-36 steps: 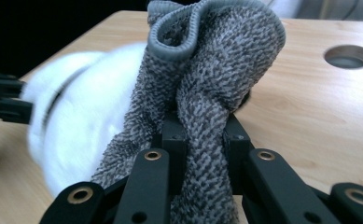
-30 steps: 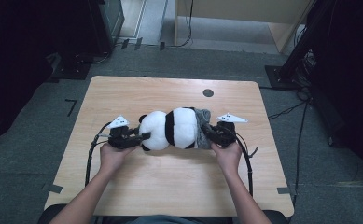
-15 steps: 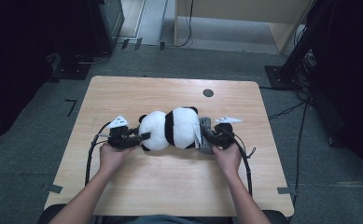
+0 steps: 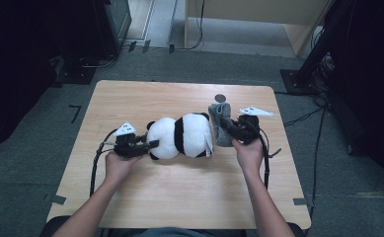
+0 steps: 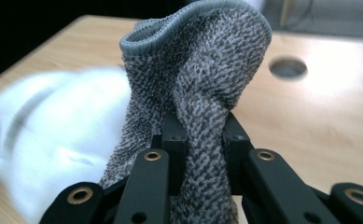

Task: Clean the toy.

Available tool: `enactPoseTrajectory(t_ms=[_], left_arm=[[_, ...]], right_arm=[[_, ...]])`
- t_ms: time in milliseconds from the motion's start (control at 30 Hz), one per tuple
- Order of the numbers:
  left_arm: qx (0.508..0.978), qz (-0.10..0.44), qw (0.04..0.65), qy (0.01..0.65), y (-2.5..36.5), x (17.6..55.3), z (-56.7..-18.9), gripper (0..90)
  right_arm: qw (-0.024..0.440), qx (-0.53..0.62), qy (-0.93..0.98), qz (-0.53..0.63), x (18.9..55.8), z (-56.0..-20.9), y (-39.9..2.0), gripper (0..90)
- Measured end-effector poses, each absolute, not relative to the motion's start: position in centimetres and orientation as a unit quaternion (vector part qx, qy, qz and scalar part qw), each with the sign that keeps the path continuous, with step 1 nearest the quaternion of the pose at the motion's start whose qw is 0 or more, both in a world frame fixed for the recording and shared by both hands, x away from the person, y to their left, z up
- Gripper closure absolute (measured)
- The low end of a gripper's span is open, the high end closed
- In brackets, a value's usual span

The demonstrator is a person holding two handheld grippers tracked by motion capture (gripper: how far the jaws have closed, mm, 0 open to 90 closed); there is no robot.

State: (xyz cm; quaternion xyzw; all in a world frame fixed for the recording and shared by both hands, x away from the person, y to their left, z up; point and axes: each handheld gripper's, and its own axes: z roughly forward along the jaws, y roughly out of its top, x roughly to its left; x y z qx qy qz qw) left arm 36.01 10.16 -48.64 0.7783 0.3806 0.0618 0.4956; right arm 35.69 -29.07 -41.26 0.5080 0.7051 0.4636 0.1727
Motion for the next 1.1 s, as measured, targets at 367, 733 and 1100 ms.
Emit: enactPoseTrajectory(t_ms=[367,733,1100], left_arm=[[0.779,0.064,0.494,0.380,10.1,36.0,-48.6,53.5],[0.778,0.068,0.499,0.376,10.0,36.0,-48.6,53.5],[0.774,0.059,0.503,0.381,10.1,36.2,-48.7,53.4]], right_arm=[[0.159,0.456,0.742,0.465,36.2,-40.2,-24.9,77.7],[0.175,0.465,0.738,0.456,36.0,-42.5,-25.5,78.4],[0.184,0.482,0.736,0.439,35.7,-44.2,-26.4,79.3]])
